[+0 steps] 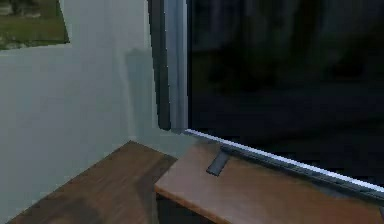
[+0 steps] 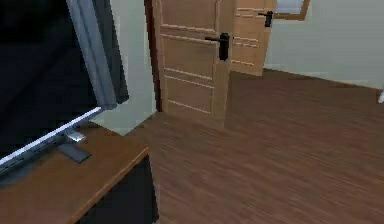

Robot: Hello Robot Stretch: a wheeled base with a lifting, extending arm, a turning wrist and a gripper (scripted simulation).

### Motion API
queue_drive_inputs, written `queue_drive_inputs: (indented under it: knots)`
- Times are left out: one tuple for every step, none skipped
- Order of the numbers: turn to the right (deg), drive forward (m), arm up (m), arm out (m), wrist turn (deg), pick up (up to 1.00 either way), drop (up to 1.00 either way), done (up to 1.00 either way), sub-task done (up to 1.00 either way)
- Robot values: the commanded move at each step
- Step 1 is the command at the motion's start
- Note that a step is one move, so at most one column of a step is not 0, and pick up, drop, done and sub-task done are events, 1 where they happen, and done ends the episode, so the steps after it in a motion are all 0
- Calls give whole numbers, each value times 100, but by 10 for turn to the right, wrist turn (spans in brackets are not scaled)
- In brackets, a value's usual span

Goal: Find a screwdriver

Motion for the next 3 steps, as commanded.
queue_drive_inputs:
  knots:
    - [450,0,0,0,0,0,0,0,0]
    - [450,0,0,0,0,0,0,0,0]
    - [330,0,0,0,0,0,0,0,0]
